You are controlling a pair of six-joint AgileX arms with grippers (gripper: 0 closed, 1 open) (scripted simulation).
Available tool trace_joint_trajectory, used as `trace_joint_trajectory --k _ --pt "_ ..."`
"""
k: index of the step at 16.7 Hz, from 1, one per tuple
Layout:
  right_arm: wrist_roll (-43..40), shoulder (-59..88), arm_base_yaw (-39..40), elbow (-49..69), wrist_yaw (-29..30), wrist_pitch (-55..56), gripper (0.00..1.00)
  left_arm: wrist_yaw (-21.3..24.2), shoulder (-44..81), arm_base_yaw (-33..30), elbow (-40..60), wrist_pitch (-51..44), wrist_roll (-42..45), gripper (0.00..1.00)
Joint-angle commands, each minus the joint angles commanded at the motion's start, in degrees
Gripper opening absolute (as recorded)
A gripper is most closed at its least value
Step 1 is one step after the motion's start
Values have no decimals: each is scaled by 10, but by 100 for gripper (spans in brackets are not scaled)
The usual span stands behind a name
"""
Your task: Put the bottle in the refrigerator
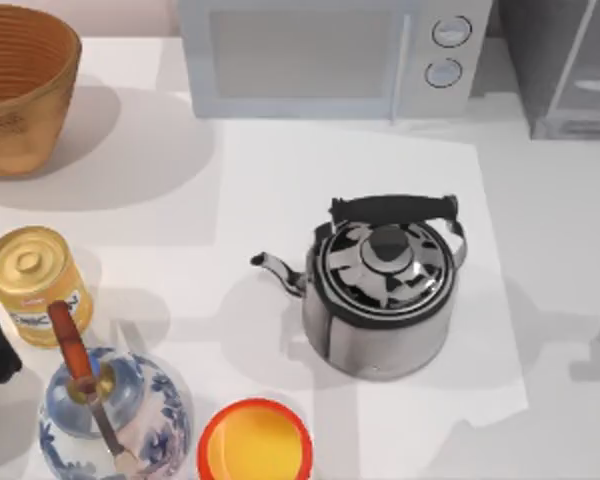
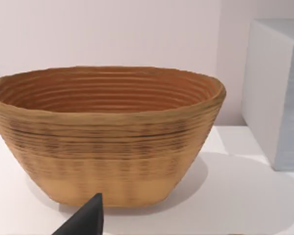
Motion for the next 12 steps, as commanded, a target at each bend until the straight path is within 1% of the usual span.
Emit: trace_joint_trajectory --k 7,9,12 --pt "0 20 -4 10 -4 9 1 0 0 0 0 0 0 100" --pt "1 61 -10 32 -11 34 1 0 0 0 0 0 0 100" --pt "1 167 -23 84 -26 94 1 0 0 0 0 0 0 100"
